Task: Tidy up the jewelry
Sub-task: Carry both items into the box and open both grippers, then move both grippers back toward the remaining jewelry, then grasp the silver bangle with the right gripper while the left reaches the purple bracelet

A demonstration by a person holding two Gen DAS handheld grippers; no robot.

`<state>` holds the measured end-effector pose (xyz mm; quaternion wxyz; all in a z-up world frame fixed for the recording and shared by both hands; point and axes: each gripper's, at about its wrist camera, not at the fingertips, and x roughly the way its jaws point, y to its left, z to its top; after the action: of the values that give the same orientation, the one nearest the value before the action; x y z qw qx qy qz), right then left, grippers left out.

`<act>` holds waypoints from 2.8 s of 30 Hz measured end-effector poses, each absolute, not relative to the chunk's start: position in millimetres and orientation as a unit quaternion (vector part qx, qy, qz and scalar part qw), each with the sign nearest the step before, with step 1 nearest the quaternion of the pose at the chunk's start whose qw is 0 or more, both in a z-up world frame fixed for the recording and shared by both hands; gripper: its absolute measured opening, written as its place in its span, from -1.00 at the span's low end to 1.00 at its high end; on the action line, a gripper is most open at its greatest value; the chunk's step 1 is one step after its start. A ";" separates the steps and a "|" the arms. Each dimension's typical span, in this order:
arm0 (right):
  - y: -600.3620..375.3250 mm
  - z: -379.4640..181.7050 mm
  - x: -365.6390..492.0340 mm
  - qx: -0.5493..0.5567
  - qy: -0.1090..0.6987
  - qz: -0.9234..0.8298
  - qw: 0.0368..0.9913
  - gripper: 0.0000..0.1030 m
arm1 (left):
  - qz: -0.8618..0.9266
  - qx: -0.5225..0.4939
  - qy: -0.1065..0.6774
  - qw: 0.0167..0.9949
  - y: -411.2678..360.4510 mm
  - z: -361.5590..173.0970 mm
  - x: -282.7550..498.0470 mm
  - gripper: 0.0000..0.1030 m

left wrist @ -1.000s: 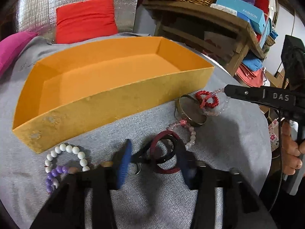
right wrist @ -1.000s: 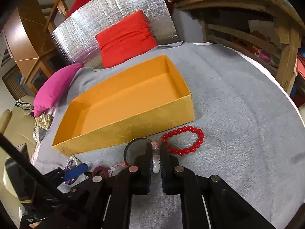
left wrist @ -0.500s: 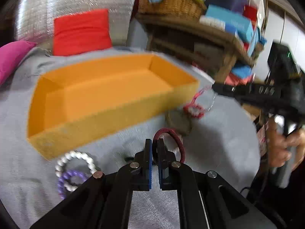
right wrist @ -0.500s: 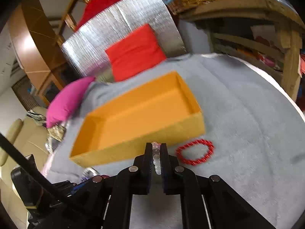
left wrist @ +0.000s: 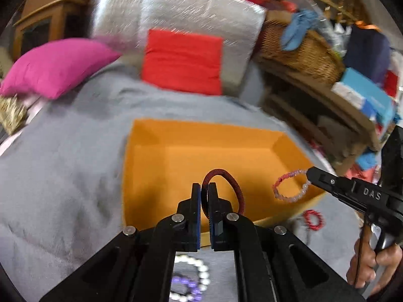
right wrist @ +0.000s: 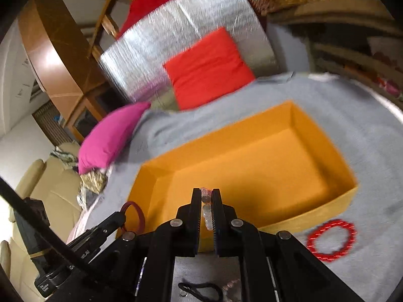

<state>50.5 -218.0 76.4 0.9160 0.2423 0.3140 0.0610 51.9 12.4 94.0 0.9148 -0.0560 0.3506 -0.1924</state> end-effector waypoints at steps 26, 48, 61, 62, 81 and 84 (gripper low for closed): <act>-248.3 77.2 10.9 0.254 0.336 0.045 0.906 -0.06 | -0.116 -0.045 0.339 0.932 75.9 94.3 19.2 0.05; -310.2 20.3 -15.9 0.356 0.427 0.013 0.831 -0.06 | -0.182 -0.005 0.453 0.873 64.7 39.1 -5.3 0.06; -281.4 -1.7 17.6 0.342 0.486 -0.005 0.804 0.14 | -0.268 0.012 0.465 0.844 29.8 34.5 -12.2 -0.68; -278.6 -3.1 20.0 0.347 0.486 -0.004 0.802 0.21 | -0.271 0.015 0.464 0.843 27.4 34.8 -12.4 -0.70; -205.0 2.3 52.0 0.182 0.475 -0.138 0.850 0.47 | -0.228 0.067 0.431 0.871 28.4 45.5 -15.5 0.39; -200.7 2.4 50.5 0.163 0.472 -0.152 0.853 0.30 | -0.242 0.075 0.440 0.862 20.5 38.2 -17.0 0.39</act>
<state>50.5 -200.7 2.4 0.8530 0.1629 0.4722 -0.1516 -17.0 20.5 38.2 0.8617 0.0754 0.4399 -0.2416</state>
